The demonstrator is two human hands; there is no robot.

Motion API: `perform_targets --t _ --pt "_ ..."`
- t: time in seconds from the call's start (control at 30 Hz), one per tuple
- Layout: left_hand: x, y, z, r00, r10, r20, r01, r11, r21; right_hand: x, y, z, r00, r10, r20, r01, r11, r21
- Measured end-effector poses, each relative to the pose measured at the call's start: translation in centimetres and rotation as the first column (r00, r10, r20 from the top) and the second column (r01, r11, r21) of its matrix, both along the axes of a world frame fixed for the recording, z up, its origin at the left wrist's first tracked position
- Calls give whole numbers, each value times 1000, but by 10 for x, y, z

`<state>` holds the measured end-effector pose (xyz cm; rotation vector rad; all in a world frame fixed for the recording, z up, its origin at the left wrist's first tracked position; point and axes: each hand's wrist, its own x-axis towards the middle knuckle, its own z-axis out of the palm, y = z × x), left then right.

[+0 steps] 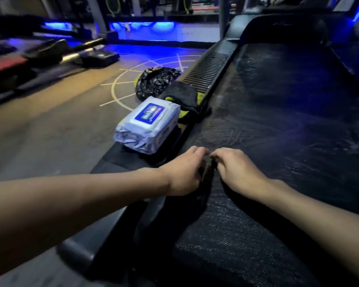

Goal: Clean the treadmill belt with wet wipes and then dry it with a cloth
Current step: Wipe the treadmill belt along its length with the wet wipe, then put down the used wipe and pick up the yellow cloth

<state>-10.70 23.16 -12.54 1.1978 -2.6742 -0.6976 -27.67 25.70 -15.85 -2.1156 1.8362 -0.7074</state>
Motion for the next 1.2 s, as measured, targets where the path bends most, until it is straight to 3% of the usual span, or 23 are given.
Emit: perform_targets --t 0.17,0.3,0.37,0.4,0.53,0.67,0.8,0.97,1.1,1.2 --pt "52 12 37 985 99 -143 -102 995 -17 70 -16 32 921 -68 384 54 997 48" --pt "96 4 56 979 194 -70 -201 972 -122 123 -17 46 665 -107 740 -42 983 180" --pt "117 2 60 966 257 -36 -259 952 -163 145 -17 56 505 -119 855 -185 952 242" --pt "127 1 62 960 280 -23 -279 944 -173 153 -16 61 479 -125 869 -228 938 261" --pt "158 0 74 914 406 12 -394 894 -213 169 -17 65 650 -23 759 -263 931 253" --pt "168 4 73 898 391 201 -346 911 -226 173 -16 61 915 159 370 -226 963 145" --pt "161 4 64 866 319 386 -244 942 -231 175 -15 59 956 276 101 -290 939 187" --pt "136 -9 80 898 375 231 -284 894 -345 168 -14 66 973 203 114 -215 970 111" --pt "93 -28 98 958 281 63 -234 887 -398 144 -21 81 971 -27 239 22 1000 22" --pt "54 -53 99 978 205 36 -175 903 -392 114 -39 82 939 -183 292 174 983 59"
